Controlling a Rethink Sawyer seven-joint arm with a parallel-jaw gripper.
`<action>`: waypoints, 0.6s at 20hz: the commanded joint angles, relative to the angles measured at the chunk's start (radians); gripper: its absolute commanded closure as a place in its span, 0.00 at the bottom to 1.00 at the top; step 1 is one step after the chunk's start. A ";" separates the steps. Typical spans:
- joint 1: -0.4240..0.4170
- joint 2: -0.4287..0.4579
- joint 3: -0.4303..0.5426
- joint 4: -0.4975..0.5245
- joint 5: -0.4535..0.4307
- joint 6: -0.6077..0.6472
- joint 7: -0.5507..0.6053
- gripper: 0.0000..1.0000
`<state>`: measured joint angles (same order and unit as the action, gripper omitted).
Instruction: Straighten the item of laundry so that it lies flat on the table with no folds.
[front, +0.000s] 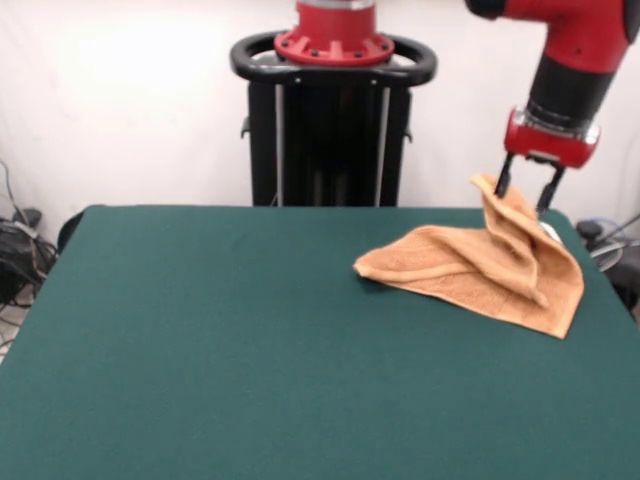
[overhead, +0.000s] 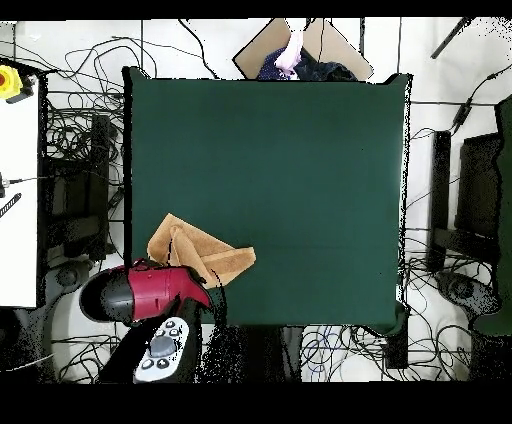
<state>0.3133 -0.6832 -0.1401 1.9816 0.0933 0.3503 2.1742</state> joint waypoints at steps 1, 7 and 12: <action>-0.048 0.159 0.042 -0.068 -0.023 -0.175 0.119 0.00; -0.021 0.202 -0.003 -0.128 0.005 -0.178 0.126 0.00; -0.042 0.223 0.006 -0.143 0.004 -0.197 0.114 0.00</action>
<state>0.2963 -0.5269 -0.1414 1.9325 0.0892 0.1860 2.1742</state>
